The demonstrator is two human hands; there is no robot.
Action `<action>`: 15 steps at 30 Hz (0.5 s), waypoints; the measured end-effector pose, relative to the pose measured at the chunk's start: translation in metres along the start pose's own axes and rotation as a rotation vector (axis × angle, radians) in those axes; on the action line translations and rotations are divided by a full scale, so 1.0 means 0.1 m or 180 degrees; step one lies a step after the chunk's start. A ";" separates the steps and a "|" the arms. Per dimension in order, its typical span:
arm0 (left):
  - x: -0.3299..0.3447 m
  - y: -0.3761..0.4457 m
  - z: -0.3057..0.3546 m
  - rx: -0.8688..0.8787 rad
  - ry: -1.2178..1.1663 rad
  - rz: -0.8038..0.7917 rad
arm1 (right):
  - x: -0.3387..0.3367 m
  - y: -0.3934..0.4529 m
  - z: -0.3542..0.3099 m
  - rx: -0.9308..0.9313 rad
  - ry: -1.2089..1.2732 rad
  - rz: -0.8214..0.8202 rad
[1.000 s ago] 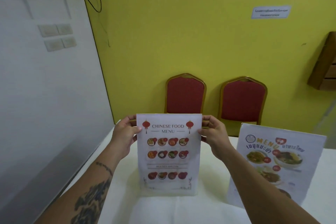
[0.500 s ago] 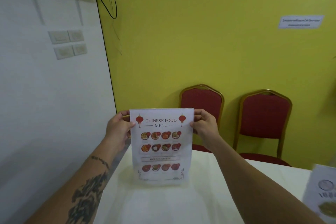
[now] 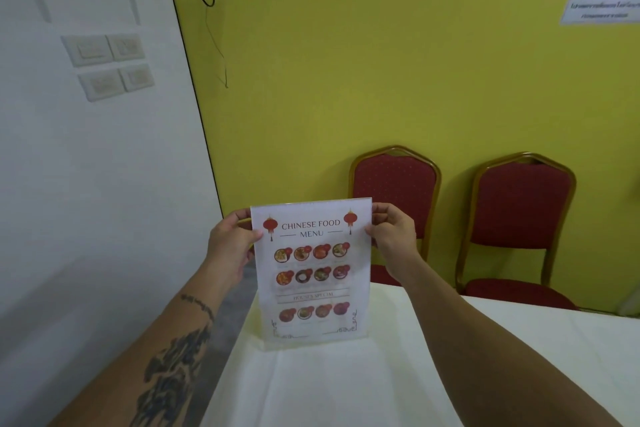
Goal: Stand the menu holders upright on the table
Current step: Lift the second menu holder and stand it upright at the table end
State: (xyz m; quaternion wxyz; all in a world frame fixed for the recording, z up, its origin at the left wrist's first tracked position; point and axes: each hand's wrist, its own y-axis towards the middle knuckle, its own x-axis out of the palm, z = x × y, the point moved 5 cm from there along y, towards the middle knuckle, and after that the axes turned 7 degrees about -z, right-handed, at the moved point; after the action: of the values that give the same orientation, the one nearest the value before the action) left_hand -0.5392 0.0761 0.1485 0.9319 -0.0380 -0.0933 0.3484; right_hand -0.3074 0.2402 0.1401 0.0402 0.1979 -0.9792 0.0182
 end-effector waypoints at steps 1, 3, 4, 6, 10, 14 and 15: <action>-0.01 0.00 0.00 0.0015 0.0006 0.0001 | 0.01 -0.01 0.00 0.0005 0.0019 -0.0010; -0.01 0.00 0.00 0.0028 0.0011 -0.0026 | 0.00 -0.02 0.01 0.0014 0.0021 -0.0007; -0.02 0.01 -0.01 0.0029 0.0006 -0.0039 | 0.00 -0.02 0.02 0.0002 0.0026 -0.0003; -0.02 0.02 -0.02 0.0035 -0.0017 -0.0045 | -0.01 -0.04 0.00 -0.0016 0.0032 -0.0022; -0.04 0.01 -0.02 0.0075 0.0104 0.0012 | -0.01 -0.06 -0.04 -0.0001 0.0004 -0.0098; -0.07 -0.02 0.01 0.0166 0.0241 0.0074 | -0.01 -0.11 -0.10 0.0005 -0.0118 -0.0334; -0.07 -0.03 0.02 0.0187 0.0281 0.0078 | -0.02 -0.12 -0.11 0.0012 -0.0163 -0.0397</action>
State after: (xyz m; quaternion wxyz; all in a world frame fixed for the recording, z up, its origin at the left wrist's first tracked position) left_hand -0.5433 0.0695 0.1496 0.9315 -0.0271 -0.0413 0.3604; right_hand -0.3004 0.2301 0.1516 0.0159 0.2590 -0.9657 0.0125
